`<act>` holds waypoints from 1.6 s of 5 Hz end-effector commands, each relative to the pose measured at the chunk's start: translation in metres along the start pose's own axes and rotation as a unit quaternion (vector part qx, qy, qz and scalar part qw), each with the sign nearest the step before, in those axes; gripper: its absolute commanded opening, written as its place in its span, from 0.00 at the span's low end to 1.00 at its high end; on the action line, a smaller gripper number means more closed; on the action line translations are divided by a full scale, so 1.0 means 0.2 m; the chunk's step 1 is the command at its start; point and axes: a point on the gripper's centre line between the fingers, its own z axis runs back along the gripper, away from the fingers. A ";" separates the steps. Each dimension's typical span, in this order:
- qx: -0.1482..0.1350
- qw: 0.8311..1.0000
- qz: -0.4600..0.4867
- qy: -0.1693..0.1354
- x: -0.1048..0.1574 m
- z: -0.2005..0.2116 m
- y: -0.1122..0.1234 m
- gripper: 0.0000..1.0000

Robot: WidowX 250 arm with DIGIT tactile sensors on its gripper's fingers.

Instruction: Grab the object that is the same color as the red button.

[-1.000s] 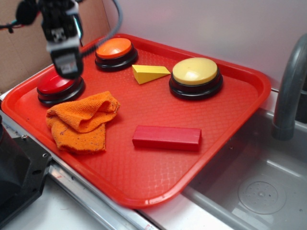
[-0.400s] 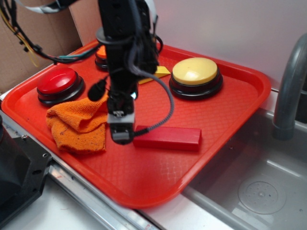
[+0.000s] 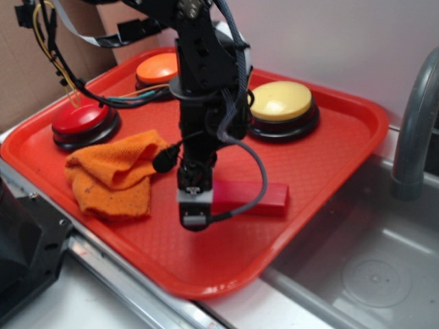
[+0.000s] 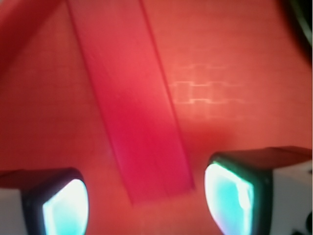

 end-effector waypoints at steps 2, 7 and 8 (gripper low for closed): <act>-0.014 0.997 0.043 -0.057 -0.01 -0.03 0.03 0.00; 0.029 0.861 0.508 -0.017 -0.43 0.82 0.05 0.00; 0.035 0.845 0.533 -0.027 -0.44 0.88 0.07 0.00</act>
